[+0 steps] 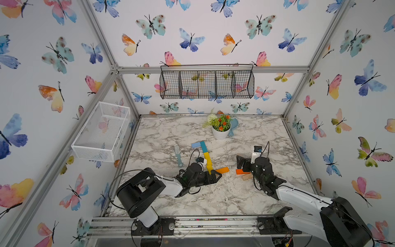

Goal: Assemble a giraffe with building blocks
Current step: Adjust the building block at the center of the board.

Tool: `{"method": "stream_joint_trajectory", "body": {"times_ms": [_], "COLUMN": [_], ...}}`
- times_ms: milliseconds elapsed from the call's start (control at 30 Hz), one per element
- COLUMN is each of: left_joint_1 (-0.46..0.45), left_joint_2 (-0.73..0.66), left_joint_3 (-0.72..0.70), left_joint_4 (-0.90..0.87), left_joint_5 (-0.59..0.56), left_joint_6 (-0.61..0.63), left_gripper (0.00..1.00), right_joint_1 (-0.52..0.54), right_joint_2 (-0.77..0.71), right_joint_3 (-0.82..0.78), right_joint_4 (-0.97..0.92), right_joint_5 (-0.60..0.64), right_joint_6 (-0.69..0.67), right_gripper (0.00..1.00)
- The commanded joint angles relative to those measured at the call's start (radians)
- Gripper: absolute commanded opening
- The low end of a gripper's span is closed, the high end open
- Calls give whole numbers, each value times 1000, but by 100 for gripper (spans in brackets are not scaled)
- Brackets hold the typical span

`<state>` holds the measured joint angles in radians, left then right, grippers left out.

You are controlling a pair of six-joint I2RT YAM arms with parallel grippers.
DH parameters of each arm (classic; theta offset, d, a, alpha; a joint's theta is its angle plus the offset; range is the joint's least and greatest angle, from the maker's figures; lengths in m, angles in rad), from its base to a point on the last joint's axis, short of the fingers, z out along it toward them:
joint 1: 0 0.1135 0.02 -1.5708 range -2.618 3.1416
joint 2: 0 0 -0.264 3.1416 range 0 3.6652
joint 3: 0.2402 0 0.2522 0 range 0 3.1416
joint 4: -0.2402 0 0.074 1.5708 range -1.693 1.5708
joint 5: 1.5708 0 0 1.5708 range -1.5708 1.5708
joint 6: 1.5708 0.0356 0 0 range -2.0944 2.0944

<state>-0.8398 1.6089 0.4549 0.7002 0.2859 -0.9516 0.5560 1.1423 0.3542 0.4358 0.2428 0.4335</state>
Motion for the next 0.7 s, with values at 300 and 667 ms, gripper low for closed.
{"method": "stream_joint_trajectory", "body": {"times_ms": [300,667], "left_joint_1": [28,79], "left_joint_2": [-25,22], "left_joint_3": [27,97], "left_joint_4": [-181,-195], "left_joint_5": [-27,21], "left_joint_6": [101,155], "left_gripper": [98,98], "right_joint_1": [-1,0], "right_joint_2": [50,-8], "right_joint_3": [68,46], "right_joint_4": [-153,-192], "right_joint_5": [-129,-157], "right_joint_6": [3,24], "right_gripper": [100,100]}}
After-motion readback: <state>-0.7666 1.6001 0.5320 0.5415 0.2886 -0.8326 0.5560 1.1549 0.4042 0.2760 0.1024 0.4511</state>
